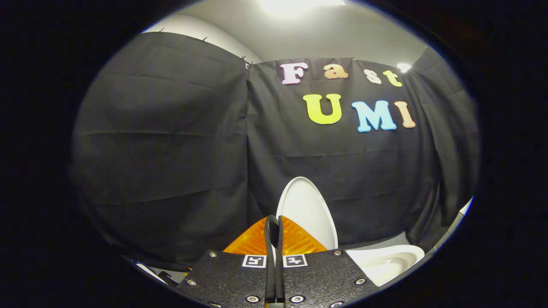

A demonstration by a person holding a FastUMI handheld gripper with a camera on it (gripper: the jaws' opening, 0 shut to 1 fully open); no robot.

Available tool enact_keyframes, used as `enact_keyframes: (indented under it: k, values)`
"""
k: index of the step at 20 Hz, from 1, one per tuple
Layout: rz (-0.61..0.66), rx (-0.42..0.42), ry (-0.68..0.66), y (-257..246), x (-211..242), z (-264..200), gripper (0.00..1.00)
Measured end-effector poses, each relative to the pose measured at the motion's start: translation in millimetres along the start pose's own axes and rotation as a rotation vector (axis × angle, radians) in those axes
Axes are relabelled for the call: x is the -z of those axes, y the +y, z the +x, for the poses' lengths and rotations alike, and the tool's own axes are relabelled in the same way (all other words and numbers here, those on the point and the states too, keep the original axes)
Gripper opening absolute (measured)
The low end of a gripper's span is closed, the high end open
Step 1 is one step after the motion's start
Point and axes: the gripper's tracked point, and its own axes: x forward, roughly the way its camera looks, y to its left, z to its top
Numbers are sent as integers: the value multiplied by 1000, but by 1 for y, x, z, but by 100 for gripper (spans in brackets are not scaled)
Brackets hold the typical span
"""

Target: Open the toilet lid.

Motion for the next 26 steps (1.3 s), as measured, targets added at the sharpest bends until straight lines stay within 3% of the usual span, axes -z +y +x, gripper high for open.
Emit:
enact_keyframes:
  k: [4, 8, 9, 13, 19, 26]
  values:
    - [-46, -6, -7, -4, -5, -1, 1]
    - [-61, -58, -9, -6, -4, -2, 16]
    - [-33, -60, -7, -10, -2, -3, 27]
    - [27, -35, -36, -34, -17, -24, 96]
    - [-30, -36, -79, -64, -30, -67, 96]
    - [-118, 49, -96, -128, -40, -119, 96]
